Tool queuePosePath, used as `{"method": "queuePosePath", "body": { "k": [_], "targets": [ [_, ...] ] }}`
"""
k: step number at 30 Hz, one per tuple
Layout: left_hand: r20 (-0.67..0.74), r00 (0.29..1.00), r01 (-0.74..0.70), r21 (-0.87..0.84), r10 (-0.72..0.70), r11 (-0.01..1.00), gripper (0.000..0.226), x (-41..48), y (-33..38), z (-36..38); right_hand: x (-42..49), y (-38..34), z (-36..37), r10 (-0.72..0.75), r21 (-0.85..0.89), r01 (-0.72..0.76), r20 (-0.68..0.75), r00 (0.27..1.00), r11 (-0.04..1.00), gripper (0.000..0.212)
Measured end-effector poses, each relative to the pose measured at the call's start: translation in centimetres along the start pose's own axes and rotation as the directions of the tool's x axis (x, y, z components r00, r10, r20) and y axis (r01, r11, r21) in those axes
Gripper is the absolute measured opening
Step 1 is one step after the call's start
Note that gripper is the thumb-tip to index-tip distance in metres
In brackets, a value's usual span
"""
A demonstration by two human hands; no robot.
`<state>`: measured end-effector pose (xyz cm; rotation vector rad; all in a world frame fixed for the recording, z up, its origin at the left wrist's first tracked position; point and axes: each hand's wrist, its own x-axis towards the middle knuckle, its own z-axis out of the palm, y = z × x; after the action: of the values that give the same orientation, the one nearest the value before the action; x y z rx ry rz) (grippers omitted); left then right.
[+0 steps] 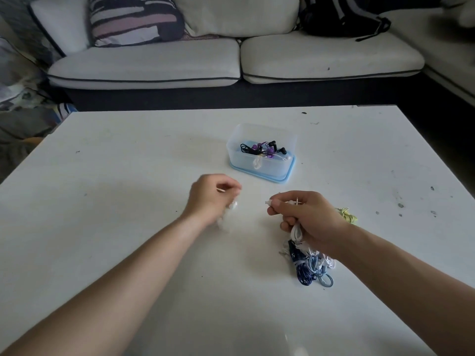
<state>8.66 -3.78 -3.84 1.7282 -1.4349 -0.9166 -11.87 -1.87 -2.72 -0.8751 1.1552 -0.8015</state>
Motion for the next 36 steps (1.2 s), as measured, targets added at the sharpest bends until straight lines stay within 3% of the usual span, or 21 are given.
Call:
{"method": "queuePosePath", "body": {
  "k": [2,5,13,21,26,29,31,34,36],
  "targets": [
    [-0.065,0.997,-0.017,0.262,0.035,0.965,0.013,2.2,-1.5,-1.0,0.1,-0.1,-0.1,-0.010,0.012,0.011,-0.029,1.000,1.000,0.013],
    [-0.042,0.999,0.032,0.399,-0.017,0.916,0.012,4.1,-3.3,-0.9,0.2,-0.1,-0.3,-0.007,0.035,0.009,-0.048,0.999,0.999,0.014],
    [-0.044,0.999,0.003,0.504,0.022,0.864,0.011,5.0,-3.8,0.5,0.5,-0.4,-0.8,0.004,0.042,-0.002,-0.036,0.999,0.999,0.009],
    [0.087,0.992,-0.128,0.674,0.094,0.728,0.024,5.0,-3.9,1.2,0.4,-0.4,-0.6,0.030,0.047,-0.029,-0.031,0.999,0.998,0.011],
    [0.067,0.994,-0.109,0.664,0.086,0.740,0.018,4.8,-3.4,1.1,0.3,-0.6,-0.6,0.038,0.038,-0.037,-0.027,0.999,0.999,0.014],
    [0.041,0.995,-0.098,0.572,0.091,0.814,0.019,4.5,-3.1,0.6,0.2,-0.8,-0.6,0.036,0.039,-0.035,-0.026,0.999,0.999,0.016],
    [-0.013,0.997,-0.063,0.391,0.074,0.918,0.015,3.7,-2.1,0.1,0.0,-0.9,-0.5,0.026,0.037,-0.026,-0.018,0.999,0.999,0.014],
    [0.037,0.998,0.053,-0.042,-0.051,0.998,0.009,0.8,0.5,-0.5,-0.5,-1.3,0.0,-0.015,0.049,0.015,0.014,1.000,0.999,0.009],
    [0.157,0.977,0.190,-0.370,-0.141,0.909,0.011,-1.5,2.2,-0.8,-1.0,-1.7,0.4,-0.065,0.056,0.063,0.039,0.997,0.996,0.006]
  ]
}}
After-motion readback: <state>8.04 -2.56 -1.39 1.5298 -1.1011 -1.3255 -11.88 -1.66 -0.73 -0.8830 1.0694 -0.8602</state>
